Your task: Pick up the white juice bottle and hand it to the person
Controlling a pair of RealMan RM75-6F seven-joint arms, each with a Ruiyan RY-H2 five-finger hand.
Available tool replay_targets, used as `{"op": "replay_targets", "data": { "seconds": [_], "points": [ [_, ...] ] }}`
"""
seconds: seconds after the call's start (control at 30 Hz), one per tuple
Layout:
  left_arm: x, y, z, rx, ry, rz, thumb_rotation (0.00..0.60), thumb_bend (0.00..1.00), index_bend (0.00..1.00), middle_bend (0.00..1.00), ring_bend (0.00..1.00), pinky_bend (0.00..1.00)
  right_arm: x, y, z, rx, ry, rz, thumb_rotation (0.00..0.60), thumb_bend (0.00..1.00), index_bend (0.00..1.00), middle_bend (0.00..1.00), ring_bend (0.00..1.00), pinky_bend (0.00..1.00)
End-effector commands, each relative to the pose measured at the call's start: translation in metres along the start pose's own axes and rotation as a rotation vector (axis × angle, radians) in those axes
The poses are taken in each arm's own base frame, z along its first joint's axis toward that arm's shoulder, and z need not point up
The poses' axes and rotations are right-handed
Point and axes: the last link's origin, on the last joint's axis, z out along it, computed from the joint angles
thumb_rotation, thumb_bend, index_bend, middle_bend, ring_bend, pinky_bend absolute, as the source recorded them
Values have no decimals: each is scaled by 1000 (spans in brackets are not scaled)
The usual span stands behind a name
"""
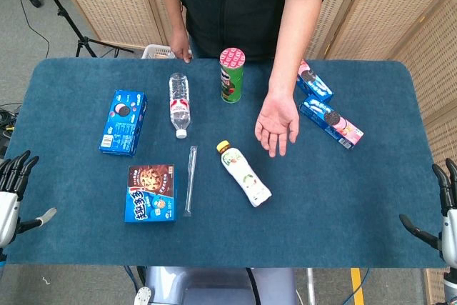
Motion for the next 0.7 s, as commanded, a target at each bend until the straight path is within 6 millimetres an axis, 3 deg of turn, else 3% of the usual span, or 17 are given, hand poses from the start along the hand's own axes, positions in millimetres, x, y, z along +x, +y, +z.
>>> {"op": "replay_targets", "data": {
  "seconds": [0.03, 0.3, 0.4, 0.53, 0.7],
  "points": [
    [0, 0, 0, 5, -7, 3, 600, 0, 0, 0, 0, 0, 0, 1, 0, -5, -2, -6, 600, 0, 0, 0, 0, 0],
    [3, -2, 1, 13, -13, 0, 600, 0, 0, 0, 0, 0, -7, 10, 0, -116, -81, -86, 600, 0, 0, 0, 0, 0],
    [1, -4, 5, 13, -26, 3, 600, 0, 0, 0, 0, 0, -25, 22, 7, -111, -211, -214, 600, 0, 0, 0, 0, 0],
    [-3, -3, 9, 7, -40, 6, 600, 0, 0, 0, 0, 0, -52, 34, 29, 153, -359, -354, 600, 0, 22, 0, 0, 0],
    [-6, -3, 11, 17, -57, 12, 600, 0, 0, 0, 0, 0, -72, 38, 52, 459, -361, -481, 600, 0, 148, 18, 0, 0]
  ]
}}
